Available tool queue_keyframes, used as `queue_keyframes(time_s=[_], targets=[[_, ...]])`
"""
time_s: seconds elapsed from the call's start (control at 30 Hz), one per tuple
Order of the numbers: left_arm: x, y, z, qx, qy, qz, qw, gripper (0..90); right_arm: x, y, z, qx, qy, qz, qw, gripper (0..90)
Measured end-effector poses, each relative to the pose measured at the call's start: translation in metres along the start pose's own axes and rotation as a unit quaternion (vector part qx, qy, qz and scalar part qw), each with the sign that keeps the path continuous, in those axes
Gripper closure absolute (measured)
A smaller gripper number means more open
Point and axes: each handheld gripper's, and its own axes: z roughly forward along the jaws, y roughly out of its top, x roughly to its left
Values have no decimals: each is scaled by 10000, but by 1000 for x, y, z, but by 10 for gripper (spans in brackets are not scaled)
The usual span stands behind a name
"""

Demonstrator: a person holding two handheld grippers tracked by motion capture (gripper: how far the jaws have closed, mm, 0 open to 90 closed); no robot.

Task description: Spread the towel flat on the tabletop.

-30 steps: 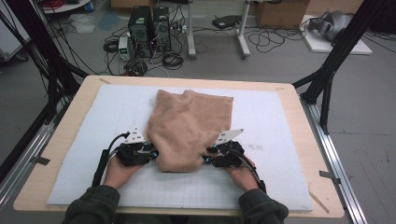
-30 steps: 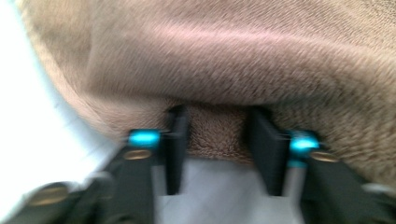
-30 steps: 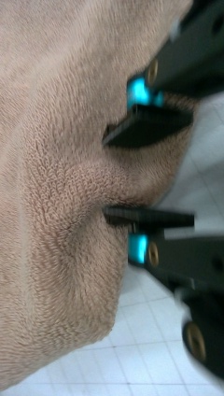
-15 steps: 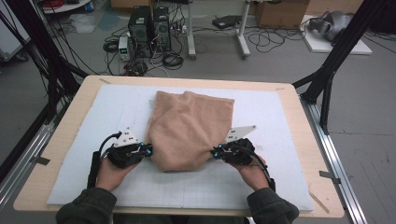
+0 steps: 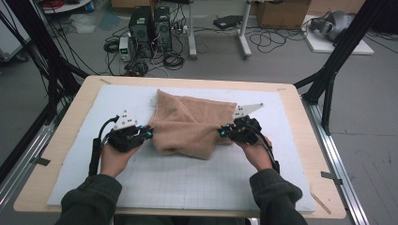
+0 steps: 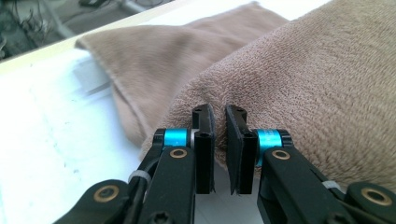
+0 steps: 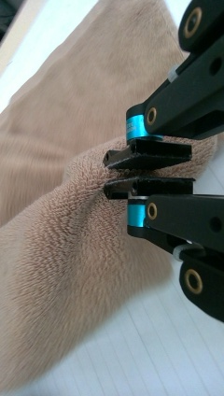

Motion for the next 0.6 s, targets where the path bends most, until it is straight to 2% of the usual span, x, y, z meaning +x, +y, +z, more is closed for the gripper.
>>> queue_keyframes(time_s=[0.07,0.17,0.2,0.3,0.33,0.43,0.5,0.6], targets=[[8,3,17,70,40,-188,9998,820,-14,2,15,160,-96,149,9997,846],[15,4,38,196,117,-308,9993,819,-29,-4,35,345,-150,393,9985,846],[17,4,43,219,143,-294,9992,818,-33,-7,42,410,-146,472,9979,845],[20,-1,54,326,102,-464,9983,808,-38,-14,57,559,-111,617,9965,834],[22,-2,53,315,58,-510,9982,795,-38,-15,59,560,-98,580,9967,824],[24,1,42,307,46,-348,9989,696,-35,-13,56,533,-120,560,9969,742],[26,1,29,271,29,-312,9991,620,-34,-12,47,360,-162,561,9976,698],[25,-2,9,222,13,-206,9995,574,-28,-11,29,102,-218,531,9983,663]])
